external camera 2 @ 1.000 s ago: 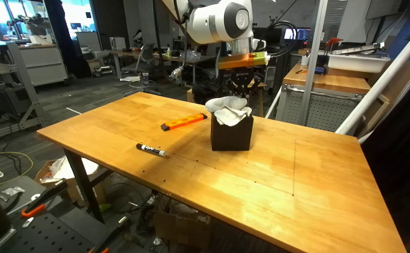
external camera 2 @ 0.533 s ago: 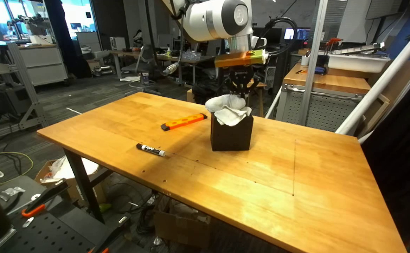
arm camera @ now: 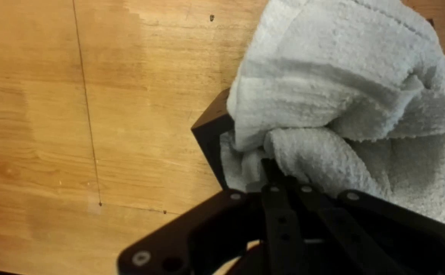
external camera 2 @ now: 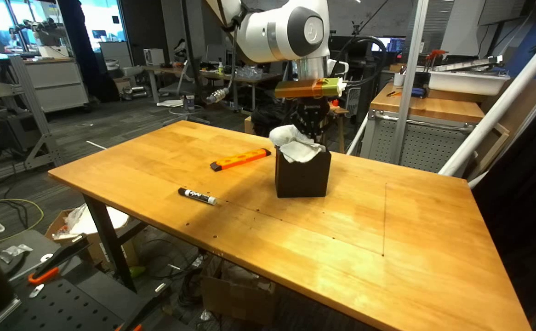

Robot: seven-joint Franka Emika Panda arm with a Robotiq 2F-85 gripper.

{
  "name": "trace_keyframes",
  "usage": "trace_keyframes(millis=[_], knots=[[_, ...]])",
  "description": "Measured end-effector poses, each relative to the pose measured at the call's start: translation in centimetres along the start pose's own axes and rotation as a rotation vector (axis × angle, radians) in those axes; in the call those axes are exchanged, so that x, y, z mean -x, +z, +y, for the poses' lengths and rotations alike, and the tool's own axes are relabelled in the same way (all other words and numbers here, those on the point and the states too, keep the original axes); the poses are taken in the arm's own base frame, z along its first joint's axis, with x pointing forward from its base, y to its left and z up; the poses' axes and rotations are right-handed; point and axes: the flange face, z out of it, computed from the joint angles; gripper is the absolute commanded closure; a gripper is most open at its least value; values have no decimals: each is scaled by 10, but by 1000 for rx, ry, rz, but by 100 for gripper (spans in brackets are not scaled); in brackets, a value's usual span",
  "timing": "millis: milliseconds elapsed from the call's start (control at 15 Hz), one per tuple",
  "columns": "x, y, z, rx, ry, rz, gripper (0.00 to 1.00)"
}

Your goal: Push the box to the right, then pick the cloth and shove it in the box

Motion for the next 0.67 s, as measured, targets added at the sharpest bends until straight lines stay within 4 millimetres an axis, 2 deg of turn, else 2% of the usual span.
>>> trace_keyframes(millis=[667], knots=[[8,22,-10,-53,26,-35,100]])
